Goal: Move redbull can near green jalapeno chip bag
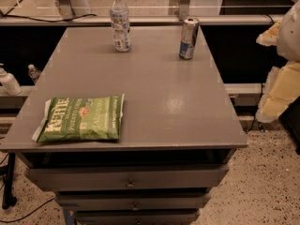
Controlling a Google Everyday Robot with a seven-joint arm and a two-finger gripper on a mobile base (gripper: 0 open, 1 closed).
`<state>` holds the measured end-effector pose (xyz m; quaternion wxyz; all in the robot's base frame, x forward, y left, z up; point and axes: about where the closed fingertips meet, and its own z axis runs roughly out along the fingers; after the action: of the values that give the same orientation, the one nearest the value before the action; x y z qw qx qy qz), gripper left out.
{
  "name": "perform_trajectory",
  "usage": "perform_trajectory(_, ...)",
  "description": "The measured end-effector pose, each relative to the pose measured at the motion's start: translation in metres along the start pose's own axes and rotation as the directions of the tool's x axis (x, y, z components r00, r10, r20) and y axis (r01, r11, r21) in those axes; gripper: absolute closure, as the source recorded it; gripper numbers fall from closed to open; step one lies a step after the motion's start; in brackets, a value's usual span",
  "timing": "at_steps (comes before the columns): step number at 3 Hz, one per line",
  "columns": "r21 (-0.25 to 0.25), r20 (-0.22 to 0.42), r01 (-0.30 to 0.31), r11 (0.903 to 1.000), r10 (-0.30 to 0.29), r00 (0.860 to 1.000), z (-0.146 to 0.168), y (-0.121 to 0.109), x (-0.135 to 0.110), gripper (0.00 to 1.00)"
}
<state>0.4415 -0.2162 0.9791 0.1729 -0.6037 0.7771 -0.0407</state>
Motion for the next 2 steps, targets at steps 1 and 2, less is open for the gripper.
perform_trajectory(1, 0.043, 0.069, -0.065, 0.997, 0.062, 0.996, 0.013, -0.027, 0.008, 0.0)
perform_trajectory(2, 0.091, 0.174, -0.142, 0.9857, 0.125, 0.977, 0.036, -0.071, 0.011, 0.0)
